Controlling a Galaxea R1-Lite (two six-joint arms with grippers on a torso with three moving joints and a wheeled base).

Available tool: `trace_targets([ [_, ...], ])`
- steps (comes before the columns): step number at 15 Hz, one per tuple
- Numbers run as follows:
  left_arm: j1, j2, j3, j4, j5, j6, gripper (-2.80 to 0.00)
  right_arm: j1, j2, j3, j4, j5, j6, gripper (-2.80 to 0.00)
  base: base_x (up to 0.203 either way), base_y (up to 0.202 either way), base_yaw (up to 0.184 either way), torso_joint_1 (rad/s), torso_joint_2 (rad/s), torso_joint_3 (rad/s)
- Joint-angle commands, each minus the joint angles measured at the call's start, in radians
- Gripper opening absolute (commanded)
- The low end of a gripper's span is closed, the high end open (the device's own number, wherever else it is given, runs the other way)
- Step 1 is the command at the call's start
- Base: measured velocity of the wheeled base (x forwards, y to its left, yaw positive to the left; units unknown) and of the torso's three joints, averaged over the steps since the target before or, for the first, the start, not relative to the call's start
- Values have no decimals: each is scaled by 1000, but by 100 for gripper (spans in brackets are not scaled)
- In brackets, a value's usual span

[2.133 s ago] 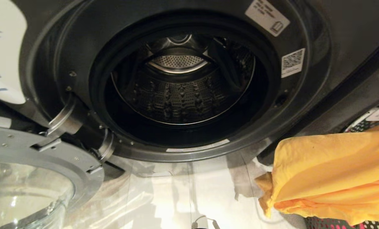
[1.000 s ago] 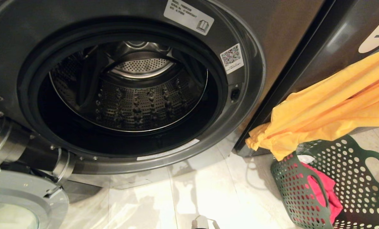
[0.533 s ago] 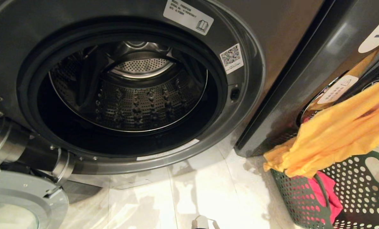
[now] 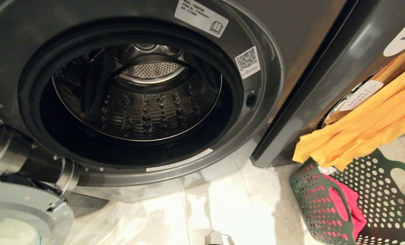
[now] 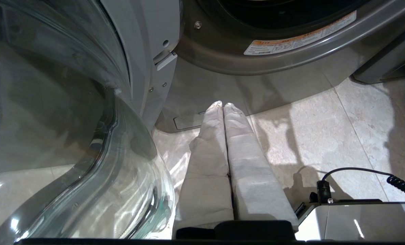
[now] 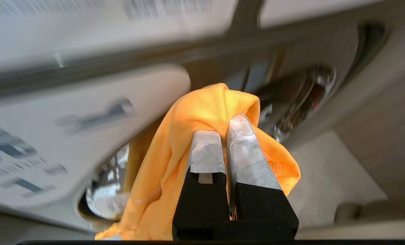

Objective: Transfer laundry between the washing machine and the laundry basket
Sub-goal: Pick a cloth and place it into the basket

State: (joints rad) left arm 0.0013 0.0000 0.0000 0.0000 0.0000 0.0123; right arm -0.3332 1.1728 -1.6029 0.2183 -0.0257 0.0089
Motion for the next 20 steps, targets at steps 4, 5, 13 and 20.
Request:
trace_targets([
  [4, 0, 0, 0, 0, 0, 0, -280, -6, 2, -75, 10, 3, 0, -280, 0, 0, 0, 0, 0, 0],
  [5, 0, 0, 0, 0, 0, 0, -280, -21, -4, -75, 10, 3, 0, -280, 0, 0, 0, 0, 0, 0],
  [13, 0, 0, 0, 0, 0, 1, -280, -176, -61, 95, 195, 3, 1, -280, 0, 0, 0, 0, 0, 0],
  [20, 0, 0, 0, 0, 0, 0, -280, -282, 15, 352, 201, 0, 10, -280, 0, 0, 0, 0, 0, 0],
])
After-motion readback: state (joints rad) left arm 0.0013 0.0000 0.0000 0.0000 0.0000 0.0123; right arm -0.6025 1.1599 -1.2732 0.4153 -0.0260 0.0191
